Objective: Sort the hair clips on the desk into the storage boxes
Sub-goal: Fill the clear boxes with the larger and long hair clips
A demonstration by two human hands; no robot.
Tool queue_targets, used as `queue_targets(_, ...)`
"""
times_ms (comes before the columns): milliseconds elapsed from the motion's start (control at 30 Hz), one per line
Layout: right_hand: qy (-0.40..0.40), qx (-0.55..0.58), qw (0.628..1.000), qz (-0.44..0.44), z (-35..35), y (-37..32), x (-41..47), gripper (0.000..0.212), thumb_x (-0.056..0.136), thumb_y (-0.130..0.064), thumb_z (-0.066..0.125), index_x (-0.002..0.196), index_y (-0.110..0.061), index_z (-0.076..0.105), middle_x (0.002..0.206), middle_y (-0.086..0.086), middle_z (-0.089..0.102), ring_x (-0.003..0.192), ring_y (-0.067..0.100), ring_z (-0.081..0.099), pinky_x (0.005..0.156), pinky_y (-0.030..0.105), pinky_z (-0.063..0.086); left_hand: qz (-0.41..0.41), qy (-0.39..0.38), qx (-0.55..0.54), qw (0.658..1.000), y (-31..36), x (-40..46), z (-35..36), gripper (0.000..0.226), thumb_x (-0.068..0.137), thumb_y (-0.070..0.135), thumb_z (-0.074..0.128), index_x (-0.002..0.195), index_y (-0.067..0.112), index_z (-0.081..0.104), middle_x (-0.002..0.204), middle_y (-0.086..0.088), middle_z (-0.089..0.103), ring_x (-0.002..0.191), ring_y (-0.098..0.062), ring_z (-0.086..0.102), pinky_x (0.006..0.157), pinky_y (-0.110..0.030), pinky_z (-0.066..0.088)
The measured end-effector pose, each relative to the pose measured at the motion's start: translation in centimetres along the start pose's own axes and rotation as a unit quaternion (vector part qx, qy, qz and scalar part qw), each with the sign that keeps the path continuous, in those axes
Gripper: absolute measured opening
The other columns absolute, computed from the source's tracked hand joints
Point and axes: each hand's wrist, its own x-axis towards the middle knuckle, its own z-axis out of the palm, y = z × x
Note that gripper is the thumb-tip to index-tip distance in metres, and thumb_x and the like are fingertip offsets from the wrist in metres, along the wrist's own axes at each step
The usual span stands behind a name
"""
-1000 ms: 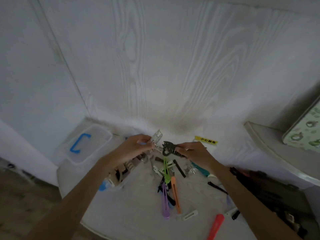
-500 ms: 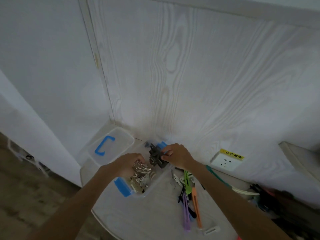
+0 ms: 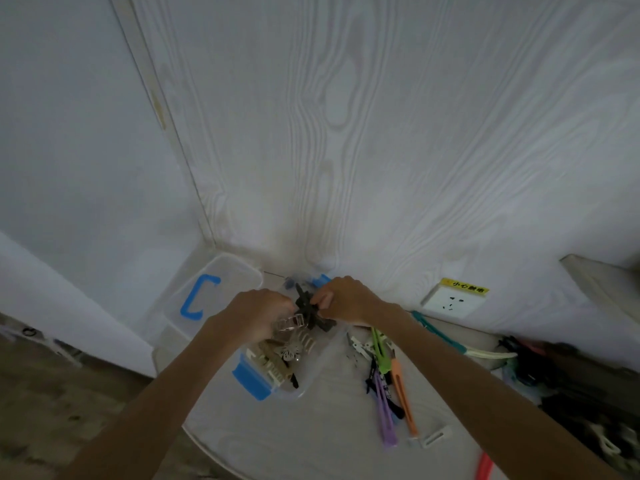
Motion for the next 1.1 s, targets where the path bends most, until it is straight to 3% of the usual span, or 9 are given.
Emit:
queue_targets(133,0.039,0.104,0.994,0.014,-2.2,1.9,-1.3,0.021,0.081,-0.009,0.064,0.101,-0.011,0.071,0.101,0.009,0.072,0.094,0.021,0.067,0.086,0.023,0.048,0.001,0.024,-0.029,0.999,1.6,0.8,-1.8,0.035,0.092,0.021,0.051,0.125,0.032,0.054,0.128,0.008,0.057,0.115,-0.012,0.056,0.093,-0.029,0.045)
queue_targets(267,0.062,0.102,0.991,0.068,-4.0,6.3,-3.5,0.016,0.079,-0.013,0.067,0.093,-0.016,0.073,0.094,0.004,0.074,0.086,0.014,0.067,0.082,0.024,0.052,0.059,0.051,-0.061,0.995,5.4,2.9,-2.8,0.031,0.095,0.022,0.047,0.124,0.029,0.055,0.127,0.008,0.059,0.111,-0.012,0.058,0.091,-0.028,0.045)
queue_targets(400,-0.028,0.091,0.984,0.15,-3.8,12.0,-6.2,0.019,0.081,-0.006,0.066,0.098,-0.014,0.071,0.1,0.005,0.072,0.081,0.009,0.064,0.075,0.014,0.05,0.12,-0.001,-0.095,0.988,10.3,6.2,-1.0,0.034,0.095,0.014,0.045,0.127,0.022,0.055,0.132,0.004,0.055,0.117,-0.014,0.053,0.092,-0.027,0.042)
queue_targets(567,-0.085,-0.046,0.979,0.18,-1.0,17.2,-9.1,0.053,0.078,-0.001,0.061,0.125,-0.023,0.053,0.127,0.006,0.055,0.113,0.021,0.055,0.09,0.029,0.046,0.126,-0.037,-0.013,0.991,14.2,10.5,4.0,0.043,0.091,0.005,0.046,0.131,0.022,0.049,0.135,-0.004,0.049,0.12,-0.023,0.049,0.088,-0.029,0.04)
queue_targets(667,-0.105,-0.034,0.98,0.168,1.1,18.4,-9.8,0.073,0.077,0.0,0.061,0.14,-0.027,0.035,0.137,0.006,0.038,0.124,0.025,0.045,0.098,0.031,0.042,0.139,-0.038,0.069,0.987,16.1,11.5,6.1,0.041,0.093,0.021,0.049,0.133,0.017,0.046,0.135,-0.008,0.049,0.122,-0.027,0.045,0.098,-0.04,0.043)
queue_targets(733,-0.075,-0.035,0.982,0.168,2.2,18.7,-10.0,0.061,0.08,-0.01,0.063,0.135,-0.024,0.043,0.135,0.005,0.043,0.121,0.023,0.048,0.096,0.03,0.042,0.126,-0.054,0.094,0.986,16.9,11.8,7.3,0.043,0.093,0.027,0.05,0.133,0.014,0.045,0.134,-0.009,0.048,0.121,-0.028,0.044,0.097,-0.041,0.042)
queue_targets(833,-0.026,-0.049,0.984,0.17,2.8,19.2,-10.2,0.036,0.082,-0.032,0.065,0.116,-0.024,0.058,0.123,0.001,0.06,0.113,0.021,0.056,0.093,0.031,0.045,0.099,-0.063,0.053,0.992,17.1,12.0,8.2,0.036,0.092,0.02,0.052,0.127,0.011,0.052,0.13,-0.008,0.047,0.12,-0.026,0.042,0.093,-0.039,0.043)
queue_targets(1000,0.005,-0.005,0.977,0.212,2.4,20.1,-10.9,0.031,0.08,-0.043,0.066,0.105,-0.025,0.067,0.113,-0.001,0.066,0.104,0.018,0.06,0.085,0.026,0.044,0.072,-0.047,-0.073,0.994,15.5,12.1,8.4,0.029,0.094,0.017,0.05,0.122,0.02,0.057,0.127,-0.004,0.052,0.116,-0.02,0.05,0.097,-0.034,0.043)
queue_targets(1100,0.02,0.029,0.978,0.207,2.3,20.5,-11.5,0.03,0.074,-0.043,0.072,0.096,-0.024,0.07,0.1,-0.002,0.066,0.094,0.014,0.061,0.076,0.022,0.042,0.078,0.009,-0.073,0.994,14.2,11.6,8.1,0.037,0.088,0.009,0.051,0.12,0.027,0.058,0.127,0.005,0.054,0.117,-0.015,0.05,0.104,-0.046,0.038)
